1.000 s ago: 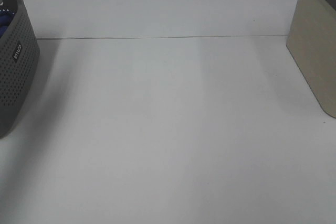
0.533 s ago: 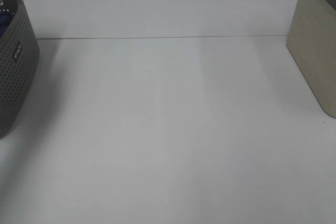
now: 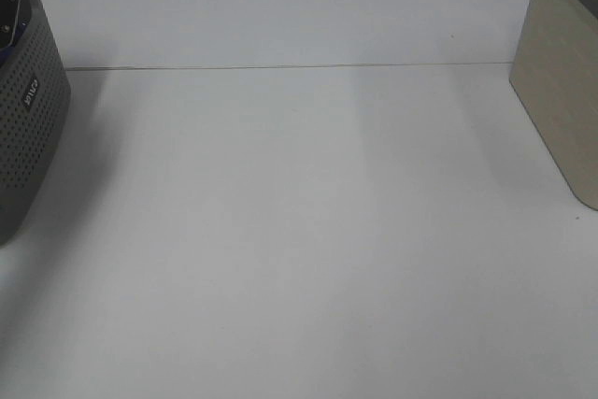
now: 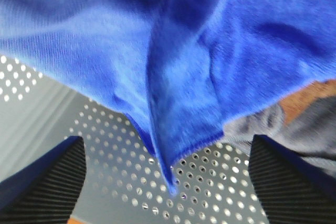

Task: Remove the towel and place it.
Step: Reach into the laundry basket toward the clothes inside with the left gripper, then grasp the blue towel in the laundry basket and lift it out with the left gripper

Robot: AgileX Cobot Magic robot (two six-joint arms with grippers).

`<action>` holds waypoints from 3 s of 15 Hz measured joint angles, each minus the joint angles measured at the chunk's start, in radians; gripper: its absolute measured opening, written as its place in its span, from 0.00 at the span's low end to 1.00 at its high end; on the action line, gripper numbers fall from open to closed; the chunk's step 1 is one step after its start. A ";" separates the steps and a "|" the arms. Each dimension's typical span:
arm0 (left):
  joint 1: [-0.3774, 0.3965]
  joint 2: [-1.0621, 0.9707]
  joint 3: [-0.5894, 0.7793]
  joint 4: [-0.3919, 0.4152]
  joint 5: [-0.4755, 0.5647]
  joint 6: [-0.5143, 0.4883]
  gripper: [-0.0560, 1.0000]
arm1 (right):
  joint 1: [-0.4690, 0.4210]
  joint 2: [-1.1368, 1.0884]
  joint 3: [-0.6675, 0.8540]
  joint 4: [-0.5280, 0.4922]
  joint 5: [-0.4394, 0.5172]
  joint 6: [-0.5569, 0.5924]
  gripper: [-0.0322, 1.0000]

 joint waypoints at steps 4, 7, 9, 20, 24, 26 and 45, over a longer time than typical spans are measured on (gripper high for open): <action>0.000 0.040 -0.001 0.024 -0.030 0.000 0.79 | 0.000 0.000 0.000 0.000 0.000 0.000 0.77; 0.005 0.047 -0.006 0.023 -0.032 0.000 0.74 | 0.000 0.000 0.000 0.000 0.000 0.000 0.77; 0.012 0.048 -0.007 0.013 -0.037 0.000 0.69 | 0.000 0.000 0.000 0.000 0.000 0.000 0.77; 0.028 0.053 -0.007 -0.056 -0.046 0.000 0.05 | 0.000 0.000 0.000 0.000 0.000 0.000 0.77; 0.028 0.041 -0.007 -0.057 -0.046 -0.001 0.05 | 0.000 0.000 0.000 0.000 0.000 0.000 0.77; 0.026 -0.027 -0.007 -0.063 -0.058 -0.001 0.05 | 0.000 0.000 0.000 0.000 0.000 0.000 0.77; 0.023 -0.681 -0.006 -0.387 -0.261 -0.029 0.05 | 0.000 0.000 0.000 0.000 0.000 0.000 0.77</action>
